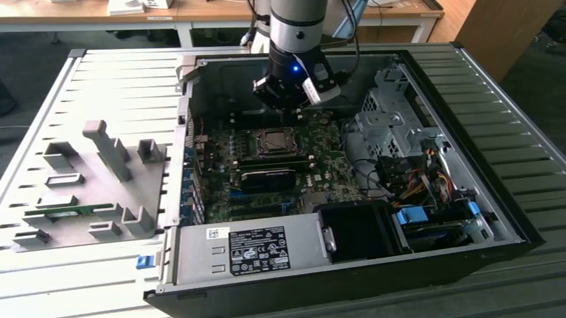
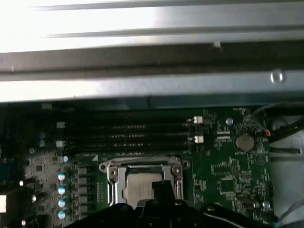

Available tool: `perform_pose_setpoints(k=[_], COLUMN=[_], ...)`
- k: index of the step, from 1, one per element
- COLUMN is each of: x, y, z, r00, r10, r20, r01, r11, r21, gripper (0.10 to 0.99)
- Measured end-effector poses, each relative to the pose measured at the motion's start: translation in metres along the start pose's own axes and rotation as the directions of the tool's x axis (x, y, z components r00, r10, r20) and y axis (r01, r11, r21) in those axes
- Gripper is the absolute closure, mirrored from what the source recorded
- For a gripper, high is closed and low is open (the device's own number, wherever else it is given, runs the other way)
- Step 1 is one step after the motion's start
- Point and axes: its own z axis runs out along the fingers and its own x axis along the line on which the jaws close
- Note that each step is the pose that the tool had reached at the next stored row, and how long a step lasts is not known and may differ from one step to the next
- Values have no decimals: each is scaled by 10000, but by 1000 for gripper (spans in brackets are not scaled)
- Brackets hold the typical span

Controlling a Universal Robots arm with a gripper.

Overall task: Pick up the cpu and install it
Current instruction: 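Install the second cpu locking lever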

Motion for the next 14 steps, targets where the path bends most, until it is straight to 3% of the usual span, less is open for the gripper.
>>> perform_pose_setpoints(k=[8, 11, 12, 14], x=[-16, -20, -24, -26], y=[-292, -385, -456, -492], z=[-10, -14, -15, -9], r00=[10000, 10000, 10000, 10000], r10=[1, 6, 8, 8], r20=[-11, -71, -97, -99], r01=[-1, -6, -8, -8], r11=[10000, 10000, 10000, 10000], r21=[8, 13, 15, 14], gripper=[965, 965, 965, 965])
